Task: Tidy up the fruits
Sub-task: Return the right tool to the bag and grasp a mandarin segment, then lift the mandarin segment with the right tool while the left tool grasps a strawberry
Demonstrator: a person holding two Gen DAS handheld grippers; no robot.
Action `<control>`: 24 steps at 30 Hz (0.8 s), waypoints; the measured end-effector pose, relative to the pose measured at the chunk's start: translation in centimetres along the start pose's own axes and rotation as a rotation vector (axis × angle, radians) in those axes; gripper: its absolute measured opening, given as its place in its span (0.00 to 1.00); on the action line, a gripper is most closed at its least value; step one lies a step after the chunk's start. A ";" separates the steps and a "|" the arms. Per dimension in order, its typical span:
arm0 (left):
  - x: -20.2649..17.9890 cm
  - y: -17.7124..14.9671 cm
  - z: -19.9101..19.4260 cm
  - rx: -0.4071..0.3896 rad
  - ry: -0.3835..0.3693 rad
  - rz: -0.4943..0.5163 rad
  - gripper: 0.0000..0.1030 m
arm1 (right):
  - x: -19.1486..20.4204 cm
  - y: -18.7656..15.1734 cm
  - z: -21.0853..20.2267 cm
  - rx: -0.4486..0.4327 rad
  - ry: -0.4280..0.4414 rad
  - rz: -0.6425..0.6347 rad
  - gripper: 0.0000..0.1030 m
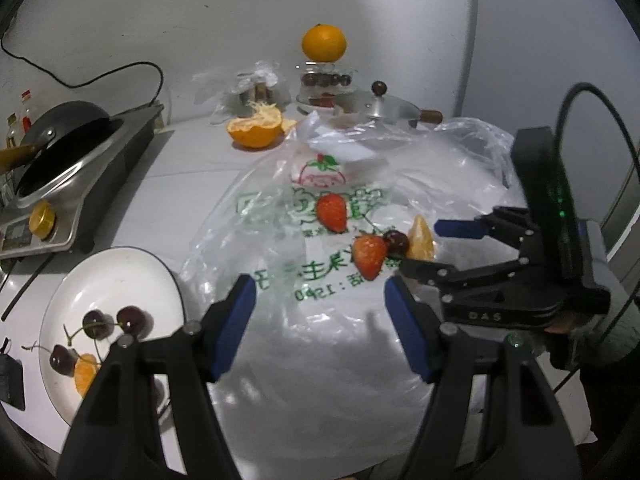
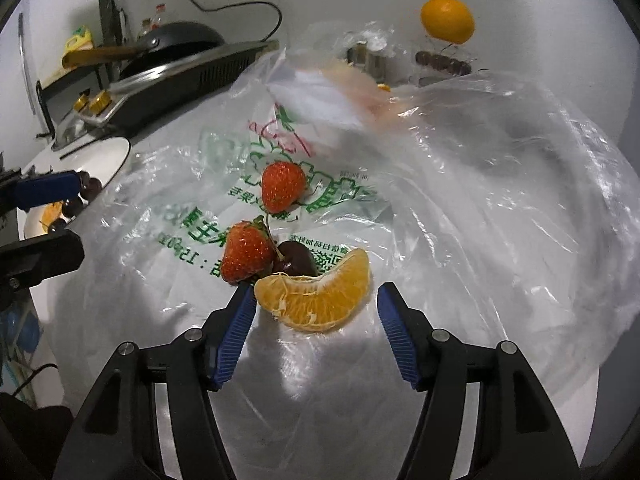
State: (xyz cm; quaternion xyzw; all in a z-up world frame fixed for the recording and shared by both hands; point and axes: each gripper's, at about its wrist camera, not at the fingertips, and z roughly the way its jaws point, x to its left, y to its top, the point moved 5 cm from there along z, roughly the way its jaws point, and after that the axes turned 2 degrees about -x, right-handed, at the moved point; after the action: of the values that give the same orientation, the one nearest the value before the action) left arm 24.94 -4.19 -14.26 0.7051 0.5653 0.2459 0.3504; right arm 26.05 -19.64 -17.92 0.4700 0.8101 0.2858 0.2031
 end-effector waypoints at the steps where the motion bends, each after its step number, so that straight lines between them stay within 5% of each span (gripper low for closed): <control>1: -0.1 0.0 0.2 0.002 0.001 0.002 0.66 | 0.0 0.0 0.2 0.004 -0.005 -0.006 0.64; 13: -1.2 0.3 2.6 0.049 -0.007 0.028 0.66 | -0.7 -0.2 1.1 0.013 0.046 0.016 0.49; 24: -2.7 0.8 5.8 0.091 -0.017 0.080 0.66 | -1.9 -0.5 -1.9 -0.049 0.127 0.087 0.47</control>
State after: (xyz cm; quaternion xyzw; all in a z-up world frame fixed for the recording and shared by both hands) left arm 29.16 -8.14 -17.17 0.7443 0.5443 0.2277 0.3130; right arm 25.53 -22.00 -16.70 0.4806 0.7929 0.3433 0.1503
